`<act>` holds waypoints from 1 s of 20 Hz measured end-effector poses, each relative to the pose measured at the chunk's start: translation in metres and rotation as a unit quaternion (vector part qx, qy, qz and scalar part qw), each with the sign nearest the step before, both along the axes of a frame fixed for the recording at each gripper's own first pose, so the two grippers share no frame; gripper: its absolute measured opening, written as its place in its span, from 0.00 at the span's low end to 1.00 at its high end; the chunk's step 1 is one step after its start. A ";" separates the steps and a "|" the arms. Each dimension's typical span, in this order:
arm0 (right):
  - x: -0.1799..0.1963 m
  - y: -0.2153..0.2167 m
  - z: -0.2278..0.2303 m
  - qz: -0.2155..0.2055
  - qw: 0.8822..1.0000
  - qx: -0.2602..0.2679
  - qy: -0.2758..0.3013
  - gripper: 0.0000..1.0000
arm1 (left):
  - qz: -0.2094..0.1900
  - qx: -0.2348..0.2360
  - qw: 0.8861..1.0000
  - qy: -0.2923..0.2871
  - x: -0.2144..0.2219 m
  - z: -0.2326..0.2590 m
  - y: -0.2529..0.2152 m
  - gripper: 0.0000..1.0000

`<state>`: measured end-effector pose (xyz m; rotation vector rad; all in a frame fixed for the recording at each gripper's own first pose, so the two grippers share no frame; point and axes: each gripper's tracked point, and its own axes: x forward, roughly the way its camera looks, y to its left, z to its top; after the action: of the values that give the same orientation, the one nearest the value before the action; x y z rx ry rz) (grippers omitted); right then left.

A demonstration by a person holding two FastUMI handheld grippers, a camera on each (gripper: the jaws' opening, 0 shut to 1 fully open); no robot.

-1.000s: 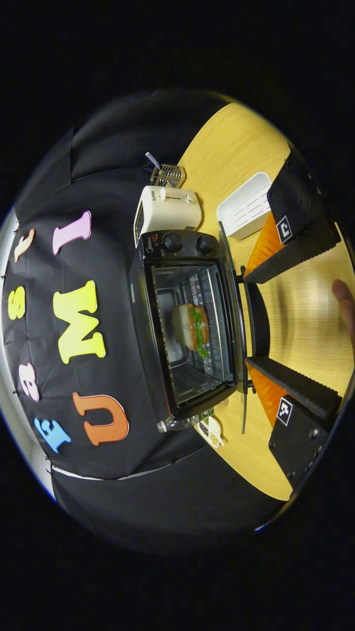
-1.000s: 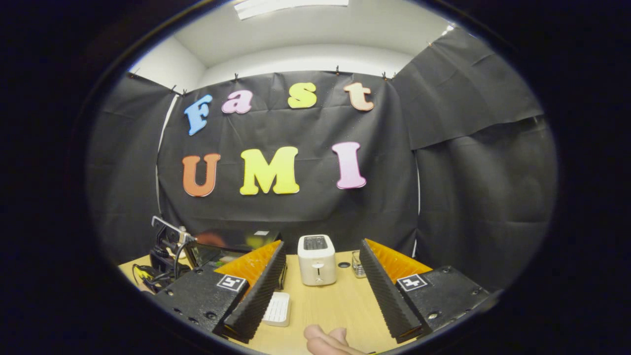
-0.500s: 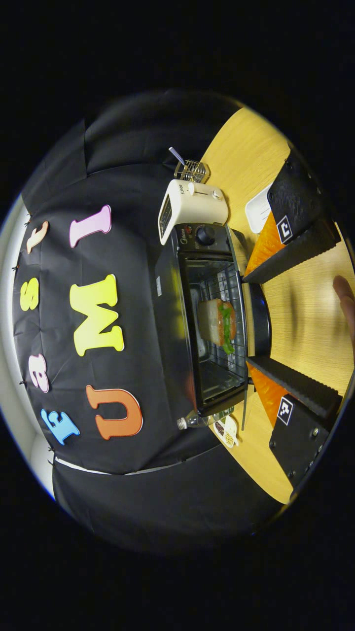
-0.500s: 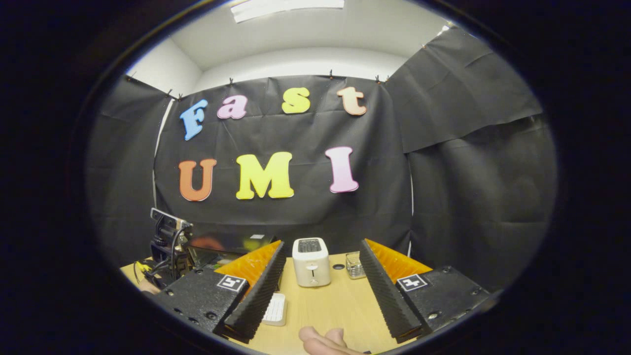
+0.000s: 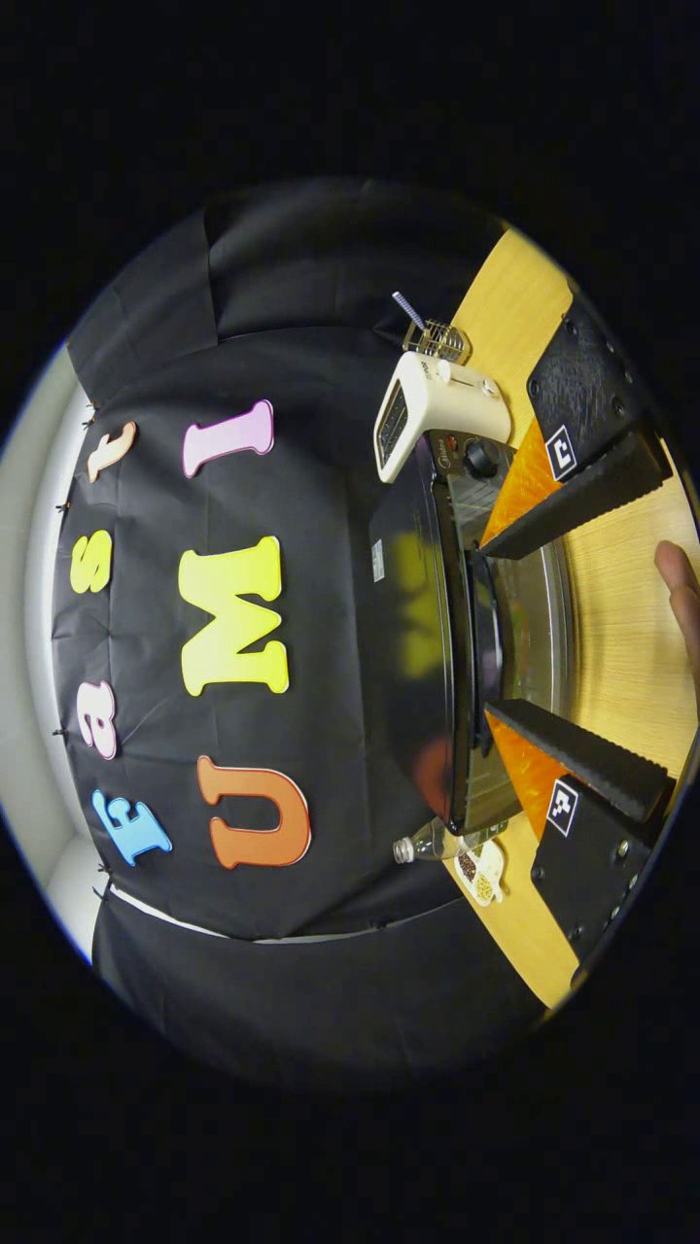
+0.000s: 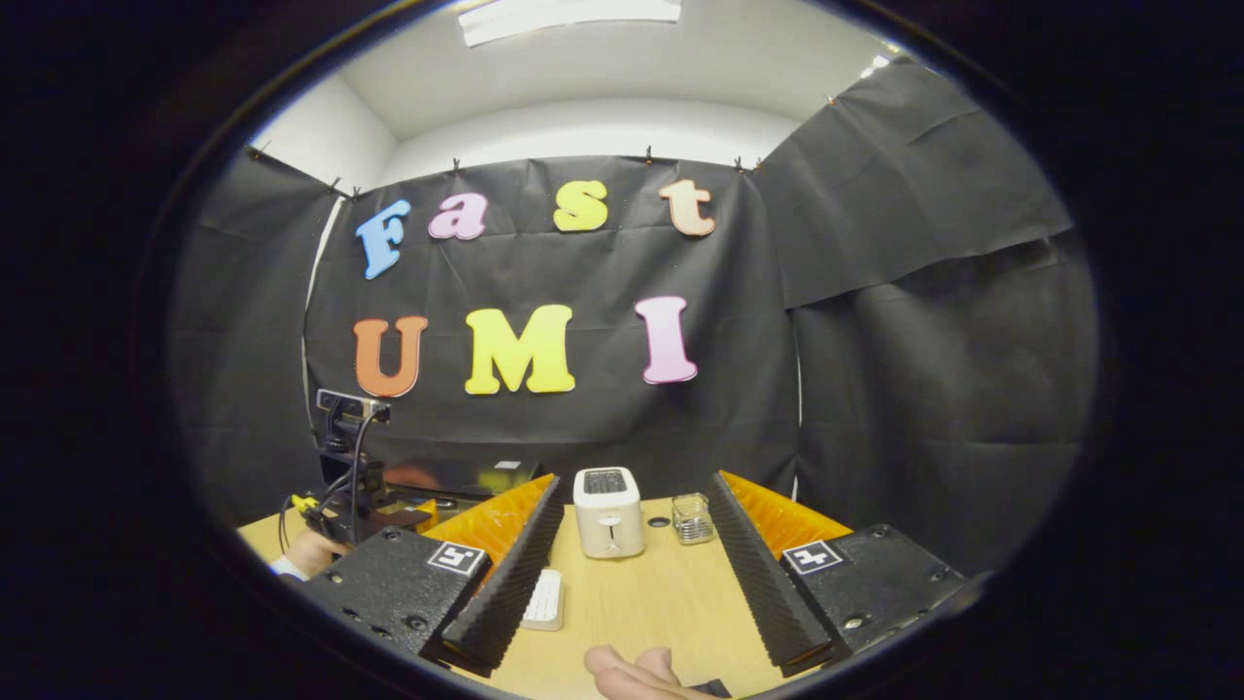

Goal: Open the electric oven with the left hand, put the food in, and close the electric oven.

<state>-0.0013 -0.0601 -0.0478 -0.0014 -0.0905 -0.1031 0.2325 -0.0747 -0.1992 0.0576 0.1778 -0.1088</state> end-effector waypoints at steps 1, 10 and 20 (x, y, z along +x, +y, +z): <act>-0.007 -0.001 0.001 -0.002 1.000 0.000 -0.002 0.96 | 0.001 -0.003 1.000 -0.001 -0.006 0.003 0.001 0.95; -0.057 -0.002 -0.004 0.026 0.999 0.020 -0.019 0.96 | 0.009 -0.034 0.998 -0.056 -0.114 0.065 0.005 0.95; -0.091 0.015 -0.013 0.036 0.999 0.014 -0.020 0.96 | 0.049 -0.037 0.994 -0.092 -0.247 0.110 0.023 0.95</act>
<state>-0.0926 -0.0450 -0.0603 0.0313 -0.1298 -0.0322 -0.0141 -0.0518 -0.0894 -0.0146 -0.0081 -0.0126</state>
